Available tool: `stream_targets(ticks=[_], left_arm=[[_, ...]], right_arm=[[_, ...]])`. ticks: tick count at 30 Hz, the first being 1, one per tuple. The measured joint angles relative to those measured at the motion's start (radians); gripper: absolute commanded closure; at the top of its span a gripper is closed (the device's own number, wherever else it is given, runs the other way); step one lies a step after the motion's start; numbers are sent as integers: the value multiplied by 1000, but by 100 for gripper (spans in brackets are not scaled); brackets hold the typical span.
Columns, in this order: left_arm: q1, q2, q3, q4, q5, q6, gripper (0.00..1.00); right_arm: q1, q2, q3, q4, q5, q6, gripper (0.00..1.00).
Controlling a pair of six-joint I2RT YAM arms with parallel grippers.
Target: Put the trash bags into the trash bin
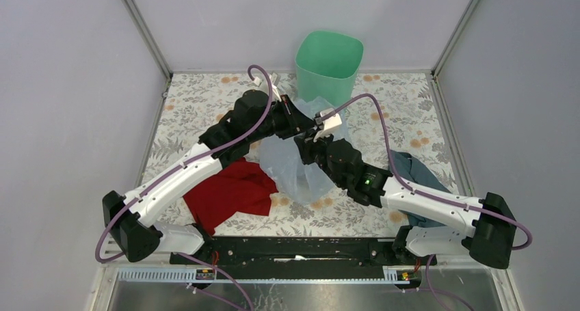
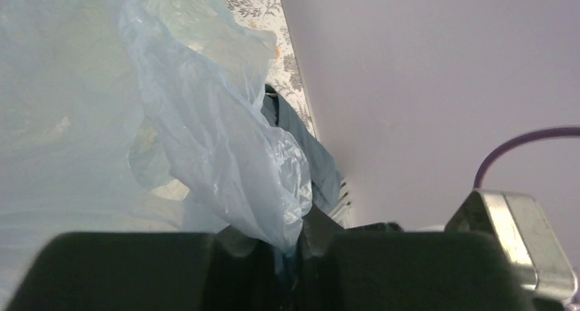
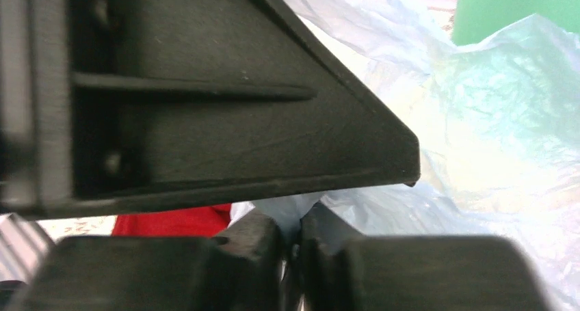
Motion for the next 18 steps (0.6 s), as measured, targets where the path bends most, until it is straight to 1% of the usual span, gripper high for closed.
stream_targets(ticks=[1, 2, 3, 4, 6, 7, 10, 14, 16, 18], left_arm=[[0, -1, 0, -2, 1, 3, 57], [1, -3, 0, -8, 0, 9, 38], [3, -7, 1, -16, -3, 26, 26], [5, -12, 3, -31, -6, 40, 17], [16, -27, 18, -73, -23, 66, 3], [26, -35, 28, -93, -34, 90, 1], [68, -58, 74, -158, -80, 147, 1], [130, -68, 117, -186, -145, 203, 1], [154, -46, 137, -186, -171, 222, 1], [163, 15, 191, -192, -192, 236, 1]], right_arm=[[1, 0, -10, 13, 13, -2, 100], [1, 0, -17, 23, 28, -3, 100], [1, 0, -21, 26, 38, -2, 100], [1, -3, -26, 22, 53, 0, 100], [2, -24, -39, -5, 75, 5, 100], [2, -49, -53, -30, 84, 9, 100], [3, -163, -96, -141, 119, 29, 100], [4, -338, -105, -321, 187, 47, 100], [4, -416, -103, -390, 214, 48, 100], [4, -483, -97, -460, 238, 46, 100]])
